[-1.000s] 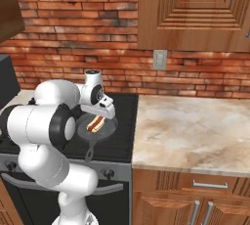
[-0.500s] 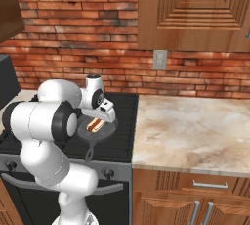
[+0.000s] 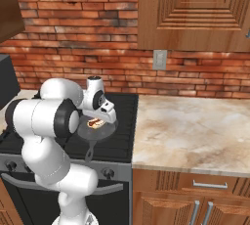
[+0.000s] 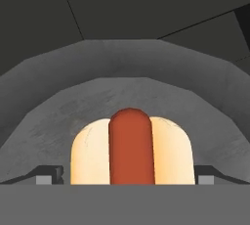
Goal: Place the cold items (lemon wedge and cucumber) from the fridge in one tupperware on the dining counter. Place the warm items (hot dog and kebab skewer) in the stove area in another tupperware.
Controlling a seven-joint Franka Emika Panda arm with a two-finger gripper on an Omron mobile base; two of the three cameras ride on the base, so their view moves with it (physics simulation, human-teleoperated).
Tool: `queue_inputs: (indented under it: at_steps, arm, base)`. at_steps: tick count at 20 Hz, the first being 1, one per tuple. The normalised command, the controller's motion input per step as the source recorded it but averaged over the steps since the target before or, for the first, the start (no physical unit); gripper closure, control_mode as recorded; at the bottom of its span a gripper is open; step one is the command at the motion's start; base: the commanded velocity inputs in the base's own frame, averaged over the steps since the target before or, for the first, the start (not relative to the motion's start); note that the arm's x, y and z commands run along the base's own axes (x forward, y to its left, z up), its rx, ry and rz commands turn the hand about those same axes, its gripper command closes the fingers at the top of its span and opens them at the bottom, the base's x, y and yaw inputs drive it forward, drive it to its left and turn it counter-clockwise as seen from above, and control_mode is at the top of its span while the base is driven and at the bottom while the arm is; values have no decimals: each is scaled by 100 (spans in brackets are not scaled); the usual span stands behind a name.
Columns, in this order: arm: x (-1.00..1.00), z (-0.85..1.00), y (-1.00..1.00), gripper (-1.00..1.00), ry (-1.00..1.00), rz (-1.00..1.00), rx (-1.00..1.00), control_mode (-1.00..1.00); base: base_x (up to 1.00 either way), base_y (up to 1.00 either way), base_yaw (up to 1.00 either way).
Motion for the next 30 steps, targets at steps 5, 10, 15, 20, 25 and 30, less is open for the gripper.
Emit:
queue_inputs:
  at_steps: [5,10,15,20,25,30]
  arm:
    - [-2,-7,0,100,0,0,0,-100]
    - [-11,-4,0,100,0,0,0,-100]
    - [-24,0,0,100,0,0,0,-100]
    - [-34,7,0,100,0,-2,0,-100]
    - [-57,76,0,100,-3,-1,0,-100]
    - [-46,100,0,100,15,-9,0,-100]
  base:
    - [0,0,0]
    - [0,0,0]
    - [0,0,0]
    - [0,0,0]
    - [0,0,0]
    - [0,0,0]
